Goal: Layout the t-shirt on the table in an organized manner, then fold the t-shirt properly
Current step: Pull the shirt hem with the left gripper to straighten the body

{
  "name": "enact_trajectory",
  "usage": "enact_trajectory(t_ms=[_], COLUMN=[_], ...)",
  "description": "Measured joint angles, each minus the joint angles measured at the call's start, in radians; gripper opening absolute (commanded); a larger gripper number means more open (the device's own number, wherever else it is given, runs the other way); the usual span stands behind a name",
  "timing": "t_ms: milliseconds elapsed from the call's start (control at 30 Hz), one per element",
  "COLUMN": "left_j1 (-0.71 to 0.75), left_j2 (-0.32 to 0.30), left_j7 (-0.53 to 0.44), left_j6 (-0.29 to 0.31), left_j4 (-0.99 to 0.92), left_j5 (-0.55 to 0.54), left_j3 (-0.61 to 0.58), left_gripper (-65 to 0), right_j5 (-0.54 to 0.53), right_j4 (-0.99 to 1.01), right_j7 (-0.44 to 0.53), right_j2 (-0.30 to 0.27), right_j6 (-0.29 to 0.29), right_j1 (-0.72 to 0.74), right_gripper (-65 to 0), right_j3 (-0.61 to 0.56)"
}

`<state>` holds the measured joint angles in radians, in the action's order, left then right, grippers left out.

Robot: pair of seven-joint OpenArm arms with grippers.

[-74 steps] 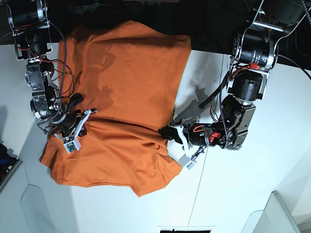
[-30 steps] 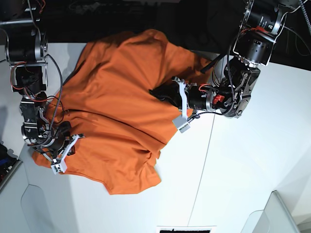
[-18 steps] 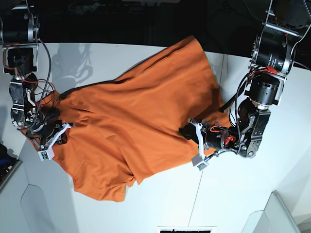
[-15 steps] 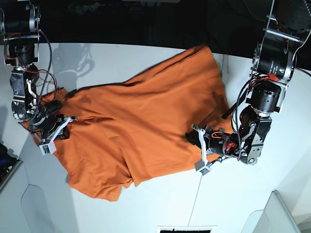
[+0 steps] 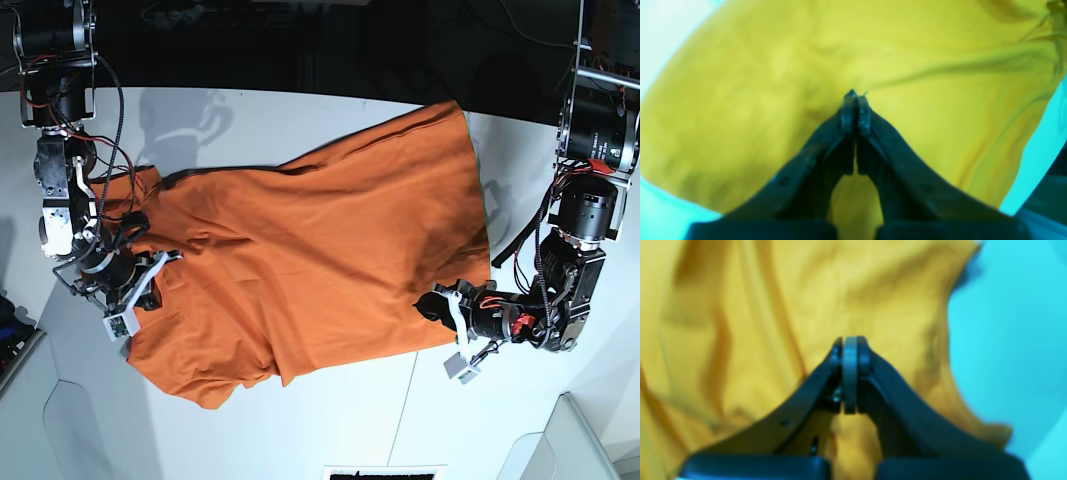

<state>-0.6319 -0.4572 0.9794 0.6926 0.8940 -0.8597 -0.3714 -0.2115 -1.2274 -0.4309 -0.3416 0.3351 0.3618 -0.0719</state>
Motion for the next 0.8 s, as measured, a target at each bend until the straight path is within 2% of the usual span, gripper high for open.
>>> enact_trajectory(t_ms=[133,267,400,567,800], left_j1=[0.062,0.129,0.171,0.174,0.150], left_j2=[-0.022,-0.023,-0.030,-0.029,-0.025], left_j7=[0.000,-0.023,-0.080,-0.118,-0.131], left_j6=[0.000,0.008,0.013,0.028,0.030], left_j4=[0.000,0.003,0.011,0.014,0.013], left_j5=[-0.002,-0.008,0.015,0.067,0.107], left_j3=[0.000,0.005,0.010,0.010,0.006], left_gripper=[-63.7,-63.7,-63.7,-63.7,-63.7], right_j5=[0.054,0.113,0.126,0.039,0.053], right_j4=[0.107,0.262,0.303,0.285,0.169], right_j7=[0.027,0.043,0.074,0.096,0.059], right_j2=[0.055,0.072,0.037,-0.029,-0.037], right_j6=[0.009,0.013,0.013,-0.003,-0.003], right_j1=[0.071,0.136,0.123,0.067,-0.020], right_gripper=[-65.0,-65.0,-65.0,-65.0,-65.0], right_j3=[0.000,0.000,0.000,0.010,0.106])
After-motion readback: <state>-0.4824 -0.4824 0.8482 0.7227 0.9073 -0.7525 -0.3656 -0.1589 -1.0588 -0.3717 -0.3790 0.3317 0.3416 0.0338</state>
